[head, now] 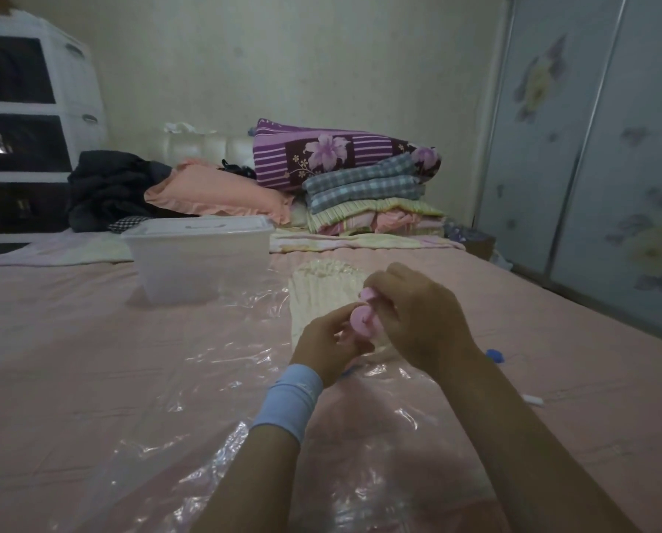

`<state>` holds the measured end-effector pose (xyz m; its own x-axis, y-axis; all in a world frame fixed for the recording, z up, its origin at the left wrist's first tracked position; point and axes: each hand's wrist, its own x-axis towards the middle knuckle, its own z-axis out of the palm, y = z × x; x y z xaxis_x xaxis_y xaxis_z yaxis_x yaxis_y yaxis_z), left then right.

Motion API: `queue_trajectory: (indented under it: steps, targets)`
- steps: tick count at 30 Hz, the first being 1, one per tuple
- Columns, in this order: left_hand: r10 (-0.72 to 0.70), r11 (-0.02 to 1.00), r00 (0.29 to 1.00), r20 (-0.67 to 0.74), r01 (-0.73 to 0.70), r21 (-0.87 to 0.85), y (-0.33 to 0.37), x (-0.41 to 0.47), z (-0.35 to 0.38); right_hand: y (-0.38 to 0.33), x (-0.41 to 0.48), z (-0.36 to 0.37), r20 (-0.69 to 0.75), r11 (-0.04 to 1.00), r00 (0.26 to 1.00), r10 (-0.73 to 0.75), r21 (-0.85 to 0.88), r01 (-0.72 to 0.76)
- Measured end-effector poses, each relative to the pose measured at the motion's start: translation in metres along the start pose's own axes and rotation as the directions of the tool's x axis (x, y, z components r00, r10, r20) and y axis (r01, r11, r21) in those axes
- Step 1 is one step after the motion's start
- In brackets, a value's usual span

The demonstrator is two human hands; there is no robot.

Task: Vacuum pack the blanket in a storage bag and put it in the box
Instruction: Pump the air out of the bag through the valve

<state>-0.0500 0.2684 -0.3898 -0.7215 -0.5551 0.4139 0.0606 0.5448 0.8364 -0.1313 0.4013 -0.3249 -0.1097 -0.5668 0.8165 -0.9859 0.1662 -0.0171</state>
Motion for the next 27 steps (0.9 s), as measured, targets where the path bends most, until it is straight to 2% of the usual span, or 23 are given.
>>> queue_trajectory:
  steps: [4, 7, 8, 9, 10, 12, 14, 16, 18, 21, 23, 25, 27]
  targets:
    - [-0.007, 1.000, 1.000, -0.002, 0.007, 0.018, -0.002, 0.004, 0.001, 0.000, 0.019, -0.038, -0.289, 0.994, 0.954, -0.085, 0.036, 0.100]
    - [-0.006, 0.998, 1.000, 0.019, 0.004, 0.068, 0.001, 0.003, 0.006, 0.003, 0.017, -0.031, -0.390, 0.997, 0.921, 0.005, 0.074, 0.026]
    - [-0.002, 0.997, 1.000, 0.028, 0.000, 0.077, 0.001, 0.002, 0.008, 0.005, 0.011, -0.019, -0.346, 0.994, 0.937, 0.050, 0.106, -0.014]
    - [-0.002, 0.997, 0.999, 0.036, -0.001, 0.081, 0.002, 0.002, 0.010, 0.008, 0.001, -0.006, -0.241, 0.988, 0.966, 0.096, 0.138, -0.064]
    - [-0.001, 0.997, 0.999, 0.039, -0.002, 0.082, 0.001, 0.001, 0.011, 0.010, -0.010, 0.009, -0.091, 0.980, 0.987, 0.135, 0.158, -0.120]
    - [-0.003, 0.997, 1.000, 0.025, 0.001, 0.076, 0.002, 0.001, 0.014, 0.013, -0.029, 0.029, 0.183, 0.972, 0.969, 0.168, 0.132, -0.194]
    - [-0.003, 0.996, 1.000, -0.004, 0.003, 0.092, 0.002, 0.000, 0.015, 0.012, -0.027, 0.027, 0.234, 0.975, 0.960, 0.156, 0.118, -0.188]
    - [0.001, 0.997, 1.000, -0.024, 0.000, 0.073, 0.002, 0.000, 0.014, 0.007, -0.011, 0.007, 0.117, 0.984, 0.987, 0.107, 0.129, -0.122]
    - [0.003, 0.999, 0.999, -0.042, -0.001, 0.046, 0.001, 0.001, 0.011, 0.002, 0.007, -0.019, -0.082, 0.989, 0.996, 0.038, 0.142, -0.026]
    - [-0.006, 0.999, 0.999, -0.038, 0.008, 0.053, -0.003, 0.002, 0.011, -0.005, 0.020, -0.039, -0.334, 0.989, 0.942, 0.004, 0.139, 0.045]
    - [-0.008, 0.998, 1.000, -0.027, 0.009, 0.056, -0.006, 0.001, 0.013, -0.005, 0.018, -0.027, -0.399, 0.988, 0.917, 0.023, 0.152, 0.041]
    - [-0.006, 0.999, 1.000, -0.025, 0.007, 0.031, -0.008, 0.001, 0.014, -0.003, 0.004, -0.005, -0.290, 0.979, 0.955, 0.061, 0.204, -0.001]
    - [-0.021, 1.000, 1.000, -0.021, 0.021, 0.011, -0.008, 0.000, 0.015, 0.002, -0.016, 0.020, -0.009, 0.964, 0.992, 0.127, 0.236, -0.122]
